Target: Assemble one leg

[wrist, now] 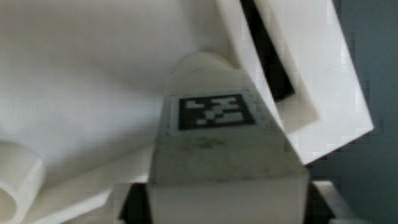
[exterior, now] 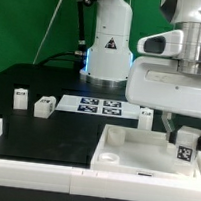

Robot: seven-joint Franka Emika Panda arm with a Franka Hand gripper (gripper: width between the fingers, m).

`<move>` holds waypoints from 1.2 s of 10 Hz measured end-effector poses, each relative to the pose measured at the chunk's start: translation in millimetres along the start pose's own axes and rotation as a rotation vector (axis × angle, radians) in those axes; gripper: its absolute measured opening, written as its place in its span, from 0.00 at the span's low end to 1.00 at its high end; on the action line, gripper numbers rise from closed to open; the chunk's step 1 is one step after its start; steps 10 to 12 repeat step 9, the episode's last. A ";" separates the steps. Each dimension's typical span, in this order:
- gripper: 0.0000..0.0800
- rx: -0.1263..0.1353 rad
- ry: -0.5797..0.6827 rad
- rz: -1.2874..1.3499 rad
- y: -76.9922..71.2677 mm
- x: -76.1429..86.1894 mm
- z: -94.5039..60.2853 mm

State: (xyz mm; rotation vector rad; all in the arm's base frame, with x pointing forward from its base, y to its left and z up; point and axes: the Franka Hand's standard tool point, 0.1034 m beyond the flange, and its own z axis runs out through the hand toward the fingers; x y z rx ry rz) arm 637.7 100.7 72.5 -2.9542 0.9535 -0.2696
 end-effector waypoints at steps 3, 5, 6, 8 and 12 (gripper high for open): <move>0.38 -0.040 0.023 0.276 20.0 9.2 0.8; 0.39 -0.044 0.029 0.344 22.6 11.1 0.6; 0.39 -0.044 0.029 0.341 22.7 11.1 0.8; 0.75 -0.044 0.029 0.342 22.8 11.2 0.9; 0.80 -0.044 0.029 0.342 22.8 11.2 0.9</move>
Offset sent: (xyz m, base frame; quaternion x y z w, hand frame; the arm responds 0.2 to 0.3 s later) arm -0.0029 -0.0025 -0.0030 -0.0179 0.0188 0.2148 0.9763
